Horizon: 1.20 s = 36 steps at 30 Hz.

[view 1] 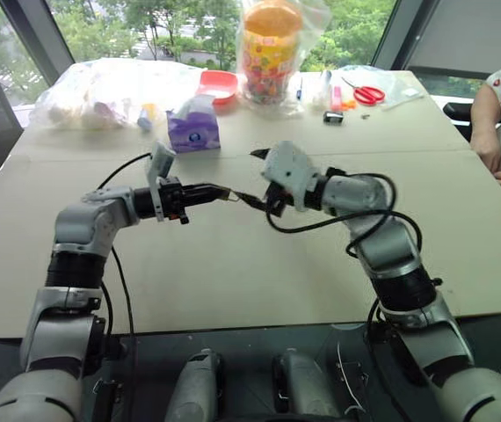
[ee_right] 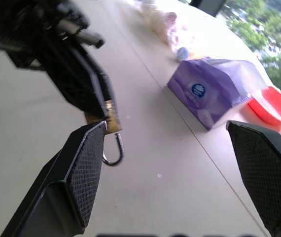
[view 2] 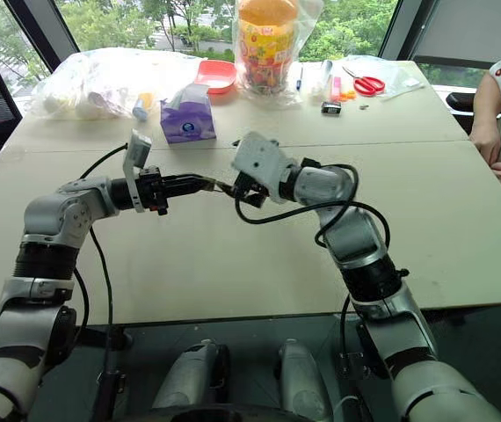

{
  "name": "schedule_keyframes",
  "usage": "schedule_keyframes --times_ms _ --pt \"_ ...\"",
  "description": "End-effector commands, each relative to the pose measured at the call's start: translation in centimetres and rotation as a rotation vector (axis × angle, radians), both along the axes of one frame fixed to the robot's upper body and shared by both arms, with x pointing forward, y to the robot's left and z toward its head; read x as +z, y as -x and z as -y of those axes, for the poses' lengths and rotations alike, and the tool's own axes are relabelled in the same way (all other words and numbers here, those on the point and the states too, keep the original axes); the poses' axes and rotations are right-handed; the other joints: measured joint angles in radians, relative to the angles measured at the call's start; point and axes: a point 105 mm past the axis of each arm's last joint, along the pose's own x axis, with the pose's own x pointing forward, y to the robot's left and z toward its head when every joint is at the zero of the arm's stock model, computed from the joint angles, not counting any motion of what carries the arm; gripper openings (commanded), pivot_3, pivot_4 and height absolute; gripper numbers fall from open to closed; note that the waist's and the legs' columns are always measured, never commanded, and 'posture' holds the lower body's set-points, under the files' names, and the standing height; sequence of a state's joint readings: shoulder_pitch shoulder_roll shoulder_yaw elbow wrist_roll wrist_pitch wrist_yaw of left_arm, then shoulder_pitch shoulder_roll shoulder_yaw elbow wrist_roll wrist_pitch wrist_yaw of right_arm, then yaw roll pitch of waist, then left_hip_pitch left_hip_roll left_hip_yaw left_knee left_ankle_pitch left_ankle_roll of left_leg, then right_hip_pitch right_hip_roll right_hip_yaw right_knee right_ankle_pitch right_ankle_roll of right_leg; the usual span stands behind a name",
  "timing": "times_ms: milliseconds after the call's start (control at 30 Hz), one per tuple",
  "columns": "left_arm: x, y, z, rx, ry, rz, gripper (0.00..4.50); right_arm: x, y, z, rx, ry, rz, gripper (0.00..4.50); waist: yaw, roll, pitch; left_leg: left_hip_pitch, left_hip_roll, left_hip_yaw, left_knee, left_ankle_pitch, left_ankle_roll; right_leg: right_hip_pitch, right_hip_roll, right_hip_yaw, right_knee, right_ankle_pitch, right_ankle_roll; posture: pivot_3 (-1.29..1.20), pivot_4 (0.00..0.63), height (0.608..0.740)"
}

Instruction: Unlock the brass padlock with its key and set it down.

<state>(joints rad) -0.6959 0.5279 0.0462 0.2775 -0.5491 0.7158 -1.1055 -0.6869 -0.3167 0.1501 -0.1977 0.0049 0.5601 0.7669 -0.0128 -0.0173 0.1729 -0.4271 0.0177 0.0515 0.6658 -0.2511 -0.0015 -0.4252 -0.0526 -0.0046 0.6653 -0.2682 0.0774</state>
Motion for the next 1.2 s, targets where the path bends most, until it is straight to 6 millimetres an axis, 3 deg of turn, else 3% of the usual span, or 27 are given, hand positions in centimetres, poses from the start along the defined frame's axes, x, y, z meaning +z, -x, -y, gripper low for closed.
schedule_keyframes --times_ms 33,167,267,600,867,1200 --pt "2.4 0.7 0.2 -0.036 0.047 0.079 0.0 2.8 0.5 0.5 -0.032 -0.127 0.017 4.14 -0.001 0.0 0.0 0.0 0.0 0.0 0.0 0.0 0.0 0.0 0.0 0.0 0.0 0.0 0.0 0.0 0.15 0.74" --pt "2.4 1.0 0.5 -0.049 0.048 0.077 0.0 2.4 0.3 0.6 -0.062 -0.109 0.011 4.14 -0.001 0.0 0.0 0.001 0.0 0.0 0.0 0.0 0.0 0.0 -0.001 0.0 0.0 0.0 0.0 0.0 0.15 0.74" --pt "3.5 1.1 0.8 -0.07 0.1 0.084 0.0 1.2 0.4 0.4 -0.053 -0.062 0.003 4.14 -0.001 0.0 0.0 0.0 0.0 0.0 0.0 0.0 0.0 0.0 0.001 0.0 0.0 0.0 0.0 0.0 0.15 0.74" --pt "5.7 2.4 1.3 -0.125 0.171 0.101 0.0 0.5 -0.1 0.8 -0.064 -0.03 -0.004 4.14 -0.002 0.0 0.0 0.0 0.0 0.0 0.0 0.0 0.0 0.0 0.002 0.0 0.0 0.0 0.0 0.0 0.15 0.74" --pt "5.3 3.0 1.2 -0.142 0.152 0.093 0.0 0.4 -0.6 1.1 -0.071 -0.04 -0.02 4.14 -0.002 0.0 0.0 0.001 0.0 0.0 0.0 0.0 0.0 0.0 0.002 0.0 0.0 0.0 0.0 0.0 0.15 0.74" --pt "5.0 1.5 1.1 -0.081 0.152 0.097 0.0 -0.5 -0.1 1.5 -0.055 -0.004 -0.048 4.14 0.0 0.0 0.0 0.0 0.0 0.0 0.0 0.0 0.0 0.0 0.002 0.0 -0.001 0.0 0.0 0.0 0.15 0.74"
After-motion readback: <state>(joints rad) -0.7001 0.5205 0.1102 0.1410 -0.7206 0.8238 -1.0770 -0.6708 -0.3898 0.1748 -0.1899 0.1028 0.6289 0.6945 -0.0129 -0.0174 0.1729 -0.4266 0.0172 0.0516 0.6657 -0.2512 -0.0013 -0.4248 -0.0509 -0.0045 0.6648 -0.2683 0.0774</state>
